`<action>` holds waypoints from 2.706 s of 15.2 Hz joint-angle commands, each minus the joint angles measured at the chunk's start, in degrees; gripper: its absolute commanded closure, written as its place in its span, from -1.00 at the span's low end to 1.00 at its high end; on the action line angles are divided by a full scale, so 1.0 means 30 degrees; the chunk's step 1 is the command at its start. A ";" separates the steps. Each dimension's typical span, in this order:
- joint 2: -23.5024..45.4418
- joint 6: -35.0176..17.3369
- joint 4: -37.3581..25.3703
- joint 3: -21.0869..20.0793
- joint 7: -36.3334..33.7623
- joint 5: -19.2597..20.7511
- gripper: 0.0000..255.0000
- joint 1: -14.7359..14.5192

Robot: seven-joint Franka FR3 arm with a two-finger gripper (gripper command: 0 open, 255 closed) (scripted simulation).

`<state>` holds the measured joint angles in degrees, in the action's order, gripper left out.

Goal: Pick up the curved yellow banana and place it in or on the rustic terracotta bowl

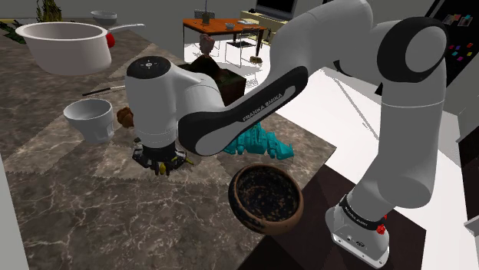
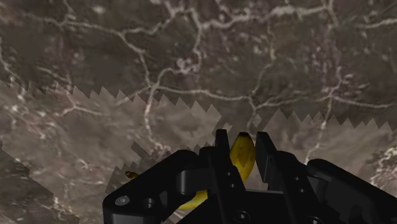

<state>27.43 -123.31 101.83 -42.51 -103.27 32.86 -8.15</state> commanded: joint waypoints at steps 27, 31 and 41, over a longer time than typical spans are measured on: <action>-0.2062 0.4290 -0.2935 -0.1217 0.1992 -0.2295 1.00 0.0555; -0.2241 0.5187 -0.3748 -0.1327 0.2272 -0.2532 1.00 0.0508; -0.5159 0.5504 -0.2044 -0.2194 0.2882 -0.4620 1.00 0.1736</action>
<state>14.35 -106.19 93.44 -48.42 -94.83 20.71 -3.94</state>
